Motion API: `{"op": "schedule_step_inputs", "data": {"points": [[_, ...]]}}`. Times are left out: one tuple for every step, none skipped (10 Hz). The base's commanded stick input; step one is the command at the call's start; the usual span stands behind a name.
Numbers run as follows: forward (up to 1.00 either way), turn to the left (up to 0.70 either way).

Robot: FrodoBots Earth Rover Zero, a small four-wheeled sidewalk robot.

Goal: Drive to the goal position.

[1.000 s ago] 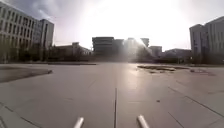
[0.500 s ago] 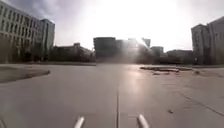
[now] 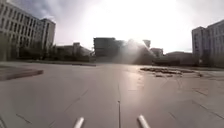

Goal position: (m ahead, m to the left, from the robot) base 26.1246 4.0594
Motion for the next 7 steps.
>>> {"op": "schedule_step_inputs", "data": {"points": [[1.00,0.00],[1.00,0.00],[1.00,0.00],[1.00,0.00],[1.00,0.00],[1.00,0.00],[1.00,0.00]]}}
